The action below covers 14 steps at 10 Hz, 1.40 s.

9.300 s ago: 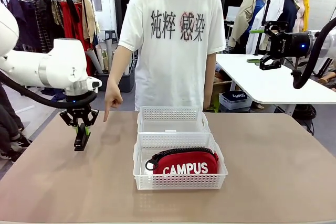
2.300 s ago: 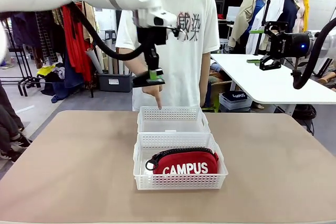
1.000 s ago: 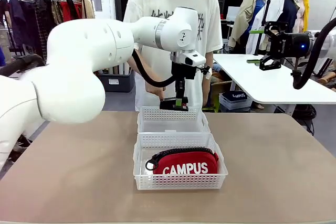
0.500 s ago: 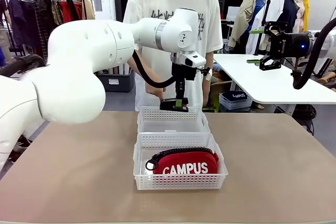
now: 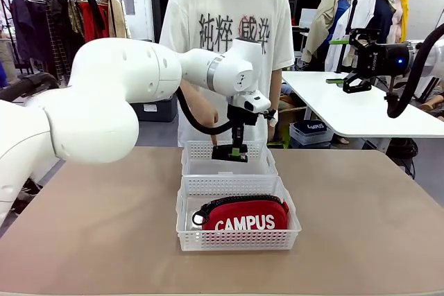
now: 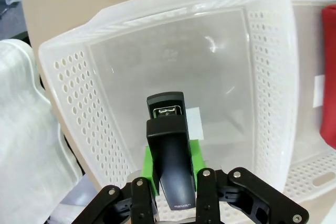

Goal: Distribute items into two baskets.
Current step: Place the picked Stapler into the Organizing basket as instructed by the person.

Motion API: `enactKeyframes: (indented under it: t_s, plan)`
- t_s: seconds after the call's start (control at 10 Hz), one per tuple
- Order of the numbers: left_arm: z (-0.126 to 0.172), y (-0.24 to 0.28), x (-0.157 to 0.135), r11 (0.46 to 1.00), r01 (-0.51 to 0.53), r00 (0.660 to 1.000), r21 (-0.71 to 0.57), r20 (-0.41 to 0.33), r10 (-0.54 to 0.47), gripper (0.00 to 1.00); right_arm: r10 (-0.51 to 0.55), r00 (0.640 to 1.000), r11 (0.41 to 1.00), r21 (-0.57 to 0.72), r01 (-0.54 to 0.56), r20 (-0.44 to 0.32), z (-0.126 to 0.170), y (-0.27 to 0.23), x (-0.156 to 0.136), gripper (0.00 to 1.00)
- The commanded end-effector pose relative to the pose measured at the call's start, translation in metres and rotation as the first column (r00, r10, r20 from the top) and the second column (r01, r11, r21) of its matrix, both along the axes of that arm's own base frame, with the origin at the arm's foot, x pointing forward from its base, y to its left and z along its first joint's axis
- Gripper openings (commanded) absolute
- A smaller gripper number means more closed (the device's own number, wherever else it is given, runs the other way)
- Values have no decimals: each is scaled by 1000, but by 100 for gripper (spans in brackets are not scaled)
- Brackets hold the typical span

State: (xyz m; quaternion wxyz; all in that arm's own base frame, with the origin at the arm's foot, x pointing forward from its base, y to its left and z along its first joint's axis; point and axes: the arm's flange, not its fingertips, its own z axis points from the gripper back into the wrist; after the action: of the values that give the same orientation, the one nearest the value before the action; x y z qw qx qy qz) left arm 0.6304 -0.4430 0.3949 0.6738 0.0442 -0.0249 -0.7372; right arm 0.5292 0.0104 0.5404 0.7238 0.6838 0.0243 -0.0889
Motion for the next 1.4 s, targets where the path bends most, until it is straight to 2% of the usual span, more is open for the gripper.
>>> enactKeyframes:
  t_s: [0.0, 0.3, 0.8, 0.9, 1.3]
  plan:
    - [-14, 23, -14, 999, -35, 999, 19, 41, 34, 0, -2, 1000, 1000, -5, 2, -6, 3, 0, 0, 100]
    - [-38, 26, -4, 998, -60, 998, 16, 6, 60, 0, -2, 1000, 1000, -5, 2, -6, 3, 0, 0, 100]
    - [-52, 36, 1, 997, -78, 996, -11, -48, 77, 0, -2, 1000, 1000, -5, 2, -6, 3, 0, 0, 100]
    - [-52, 36, 0, 996, -84, 995, -19, -53, 83, 10, -2, 1000, 1000, -5, 2, -6, 3, 0, 0, 100]
    - [-51, 40, -1, 996, -90, 994, -23, -67, 88, 88, -2, 1000, 1000, -5, 2, -6, 3, 0, 0, 100]
